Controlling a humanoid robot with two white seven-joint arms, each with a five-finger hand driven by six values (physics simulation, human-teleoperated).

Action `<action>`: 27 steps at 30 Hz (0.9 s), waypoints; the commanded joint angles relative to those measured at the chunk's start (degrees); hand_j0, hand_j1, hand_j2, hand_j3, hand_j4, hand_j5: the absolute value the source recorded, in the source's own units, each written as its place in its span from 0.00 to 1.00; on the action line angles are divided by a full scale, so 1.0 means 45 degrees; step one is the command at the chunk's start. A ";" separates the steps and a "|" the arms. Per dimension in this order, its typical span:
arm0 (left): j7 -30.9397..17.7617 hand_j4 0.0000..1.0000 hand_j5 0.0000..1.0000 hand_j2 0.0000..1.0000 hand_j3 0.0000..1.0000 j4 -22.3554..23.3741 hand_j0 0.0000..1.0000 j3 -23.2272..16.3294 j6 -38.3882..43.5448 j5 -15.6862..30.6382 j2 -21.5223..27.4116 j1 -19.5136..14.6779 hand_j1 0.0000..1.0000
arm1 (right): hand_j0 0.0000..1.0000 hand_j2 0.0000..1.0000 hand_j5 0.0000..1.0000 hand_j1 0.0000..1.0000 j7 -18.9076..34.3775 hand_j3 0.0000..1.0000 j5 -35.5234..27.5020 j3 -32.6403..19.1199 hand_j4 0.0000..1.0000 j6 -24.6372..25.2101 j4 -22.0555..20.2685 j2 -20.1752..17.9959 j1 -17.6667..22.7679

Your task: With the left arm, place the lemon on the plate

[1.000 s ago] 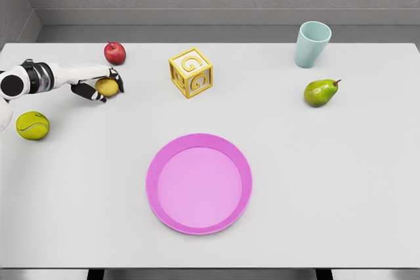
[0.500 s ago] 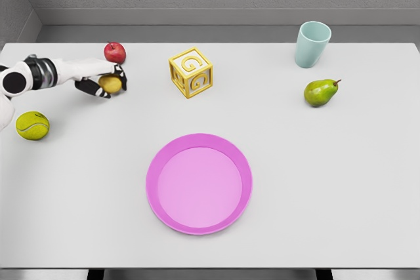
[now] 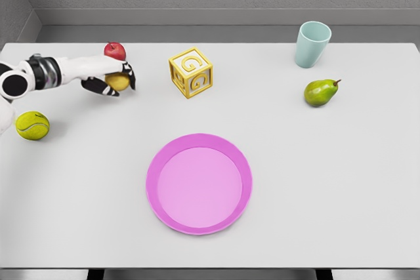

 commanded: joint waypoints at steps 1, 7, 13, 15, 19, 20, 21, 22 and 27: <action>0.0008 0.50 0.50 0.50 0.50 -0.0288 0.50 0.0029 0.0038 0.0123 0.0154 0.0000 0.50 | 1.00 1.00 1.00 1.00 0.0002 1.00 -0.0003 -0.0002 1.00 -0.0001 0.0008 -0.0001 0.0000; 0.0008 0.50 0.50 0.50 0.50 -0.0308 0.50 0.0029 0.0038 0.0104 0.0154 0.0000 0.50 | 1.00 1.00 1.00 1.00 0.0002 1.00 -0.0003 -0.0002 1.00 -0.0001 -0.0012 -0.0001 0.0000; 0.0008 0.50 0.50 0.50 0.50 -0.0893 0.50 0.0029 0.0038 0.0299 0.0251 0.0273 0.50 | 1.00 1.00 1.00 1.00 0.0002 1.00 -0.0003 -0.0002 1.00 -0.0001 0.0008 -0.0001 0.0000; 0.0008 0.50 0.50 0.50 0.50 -0.1089 0.50 0.0029 0.0038 0.0319 0.0271 0.0313 0.50 | 1.00 1.00 1.00 1.00 0.0002 1.00 -0.0003 -0.0002 1.00 -0.0001 -0.0012 -0.0001 0.0000; 0.0008 0.49 0.49 0.49 0.49 -0.1128 0.49 0.0049 0.0038 0.0319 0.0290 0.0351 0.49 | 1.00 1.00 1.00 1.00 0.0002 1.00 -0.0003 -0.0002 1.00 -0.0001 -0.0012 -0.0001 0.0000; 0.0008 0.48 0.48 0.48 0.48 -0.1148 0.48 0.0030 0.0038 0.0319 0.0290 0.0352 0.48 | 1.00 1.00 1.00 1.00 0.0002 1.00 -0.0003 -0.0002 1.00 -0.0001 0.0008 -0.0001 0.0000; 0.0008 0.48 0.48 0.48 0.48 -0.1167 0.48 0.0029 0.0038 0.0319 0.0349 0.0352 0.48 | 1.00 1.00 1.00 1.00 0.0002 1.00 -0.0003 -0.0002 1.00 -0.0001 -0.0012 -0.0001 0.0000; 0.0008 0.48 0.48 0.48 0.48 -0.1401 0.48 0.0049 0.0038 0.0396 0.0466 0.0429 0.48 | 1.00 1.00 1.00 1.00 0.0002 1.00 -0.0003 -0.0002 1.00 -0.0001 0.0008 -0.0001 0.0000; 0.0008 0.48 0.48 0.48 0.48 -0.1987 0.48 0.0029 0.0038 0.0670 0.0720 0.0723 0.48 | 1.00 1.00 1.00 1.00 0.0002 1.00 -0.0003 -0.0002 1.00 -0.0001 0.0008 -0.0001 0.0000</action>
